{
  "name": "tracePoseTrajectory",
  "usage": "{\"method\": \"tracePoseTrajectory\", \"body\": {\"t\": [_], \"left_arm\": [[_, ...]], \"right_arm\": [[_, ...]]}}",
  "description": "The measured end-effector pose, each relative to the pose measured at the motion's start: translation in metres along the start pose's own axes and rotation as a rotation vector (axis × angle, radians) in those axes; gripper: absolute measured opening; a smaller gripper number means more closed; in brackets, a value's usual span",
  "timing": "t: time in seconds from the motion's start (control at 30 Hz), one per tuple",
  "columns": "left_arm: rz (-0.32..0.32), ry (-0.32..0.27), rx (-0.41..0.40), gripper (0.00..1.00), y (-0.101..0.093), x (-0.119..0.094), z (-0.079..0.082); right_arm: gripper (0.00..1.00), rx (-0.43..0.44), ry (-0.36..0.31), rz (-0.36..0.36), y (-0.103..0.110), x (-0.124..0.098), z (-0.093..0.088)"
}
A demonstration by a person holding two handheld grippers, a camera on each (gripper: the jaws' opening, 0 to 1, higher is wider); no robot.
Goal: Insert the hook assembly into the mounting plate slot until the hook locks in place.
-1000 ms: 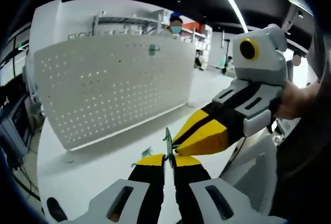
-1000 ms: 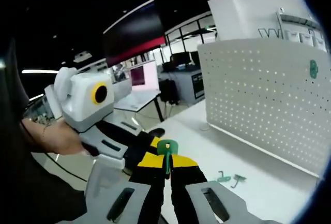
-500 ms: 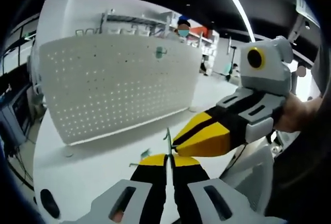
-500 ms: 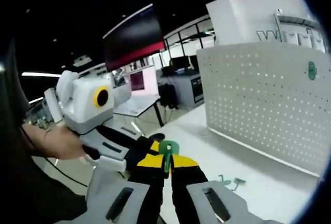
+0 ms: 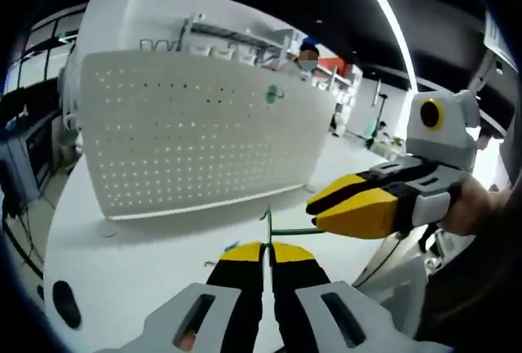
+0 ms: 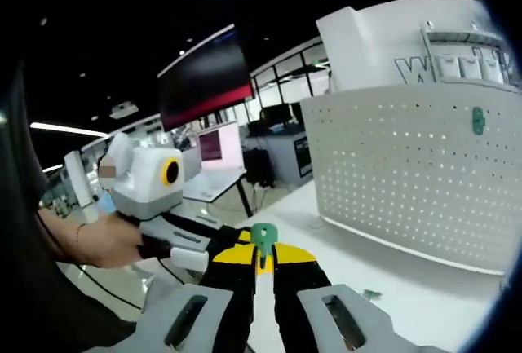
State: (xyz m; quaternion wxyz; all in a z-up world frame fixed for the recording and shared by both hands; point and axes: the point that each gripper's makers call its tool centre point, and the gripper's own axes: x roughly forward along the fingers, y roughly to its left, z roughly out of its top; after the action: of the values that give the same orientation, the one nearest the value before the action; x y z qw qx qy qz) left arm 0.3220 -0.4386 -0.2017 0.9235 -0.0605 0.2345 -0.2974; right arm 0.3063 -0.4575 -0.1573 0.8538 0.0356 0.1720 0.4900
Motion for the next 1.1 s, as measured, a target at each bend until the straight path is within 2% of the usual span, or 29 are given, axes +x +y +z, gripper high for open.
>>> {"method": "tracePoseTrajectory", "body": {"t": [0.2, 0.37, 0.5, 0.73, 0.87, 0.97, 1.1], "left_arm": [[0.000, -0.011, -0.018, 0.02, -0.003, 0.001, 0.003], [-0.005, -0.017, -0.014, 0.02, -0.009, 0.003, 0.006], [-0.030, -0.032, -0.045, 0.02, -0.017, 0.006, 0.009], [-0.059, -0.031, -0.041, 0.02, -0.027, 0.011, 0.010], [-0.049, -0.023, 0.019, 0.02, -0.032, 0.013, 0.011], [-0.069, -0.029, 0.001, 0.02, -0.036, 0.013, 0.012], [-0.063, -0.043, 0.007, 0.02, -0.036, 0.013, 0.013]], "right_arm": [[0.08, 0.007, 0.006, -0.005, 0.001, -0.003, -0.005], [0.08, 0.009, -0.011, -0.010, 0.003, -0.002, -0.002], [0.08, 0.019, -0.024, -0.025, 0.001, -0.001, -0.002], [0.07, 0.055, -0.052, -0.051, -0.005, -0.003, -0.001], [0.06, 0.091, -0.072, -0.066, -0.010, -0.005, -0.002], [0.05, 0.106, -0.101, -0.077, -0.011, -0.006, 0.001], [0.02, 0.127, -0.113, -0.074, -0.013, -0.006, 0.002]]}}
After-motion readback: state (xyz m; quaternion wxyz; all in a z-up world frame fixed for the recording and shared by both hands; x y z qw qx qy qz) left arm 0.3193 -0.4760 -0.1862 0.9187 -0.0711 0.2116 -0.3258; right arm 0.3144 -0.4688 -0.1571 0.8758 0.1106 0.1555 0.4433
